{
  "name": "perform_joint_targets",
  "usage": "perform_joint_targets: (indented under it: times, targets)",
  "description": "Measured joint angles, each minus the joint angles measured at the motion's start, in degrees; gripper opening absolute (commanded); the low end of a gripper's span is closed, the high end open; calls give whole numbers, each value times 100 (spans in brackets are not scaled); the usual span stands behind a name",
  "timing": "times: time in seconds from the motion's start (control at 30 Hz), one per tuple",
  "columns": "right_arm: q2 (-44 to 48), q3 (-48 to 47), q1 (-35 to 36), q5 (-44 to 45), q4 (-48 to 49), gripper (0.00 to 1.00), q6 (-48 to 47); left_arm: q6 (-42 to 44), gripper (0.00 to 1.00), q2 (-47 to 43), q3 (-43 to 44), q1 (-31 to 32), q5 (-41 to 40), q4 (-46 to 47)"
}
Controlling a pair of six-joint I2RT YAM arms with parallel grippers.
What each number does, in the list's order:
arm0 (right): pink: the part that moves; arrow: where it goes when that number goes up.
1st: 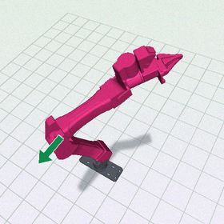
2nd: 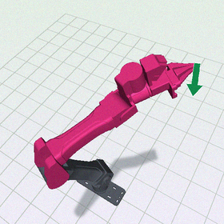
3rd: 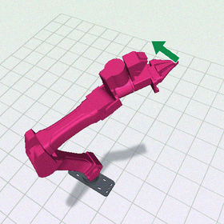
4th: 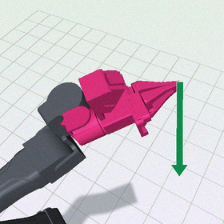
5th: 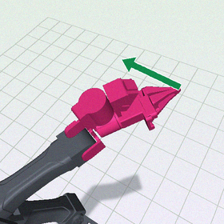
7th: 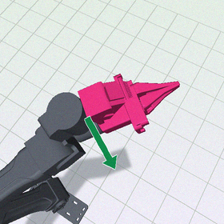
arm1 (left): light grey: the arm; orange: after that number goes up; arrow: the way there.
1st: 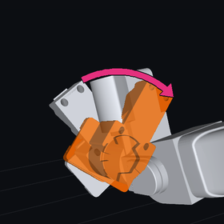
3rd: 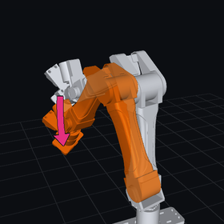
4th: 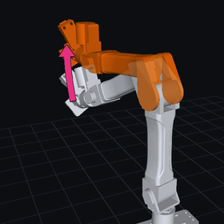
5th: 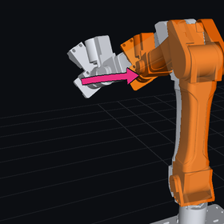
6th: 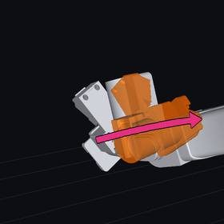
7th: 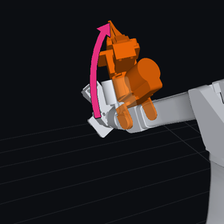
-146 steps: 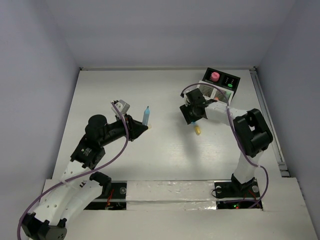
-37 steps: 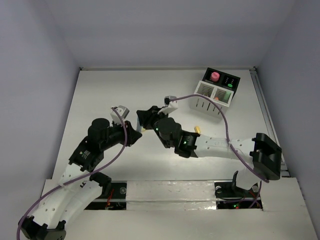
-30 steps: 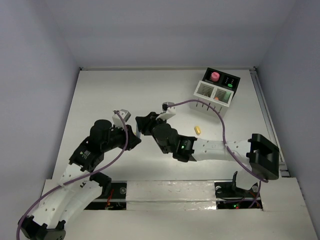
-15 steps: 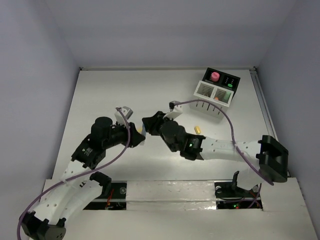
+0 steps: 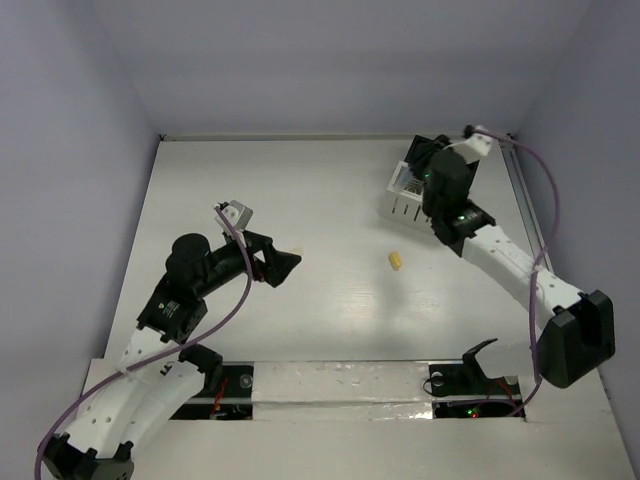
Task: Sort the stationery into containers
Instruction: Place the pen in the storage box.
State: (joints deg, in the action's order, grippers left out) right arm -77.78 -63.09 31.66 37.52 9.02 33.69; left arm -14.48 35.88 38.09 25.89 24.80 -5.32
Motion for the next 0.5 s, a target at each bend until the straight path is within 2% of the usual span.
perform_joint_targets:
  times: [0.13, 0.23, 0.5]
  targets:
    - [319, 70, -1003, 330, 369, 0, -831, 2, 99, -81, 0, 0, -2, -2]
    - [212, 74, -1451, 487, 892, 0, -1451, 2, 99, -83, 0, 0, -22, -11]
    - [-992, 160, -1593, 570, 2317, 0, -3088, 4, 99, -326, 0, 0, -170, -50]
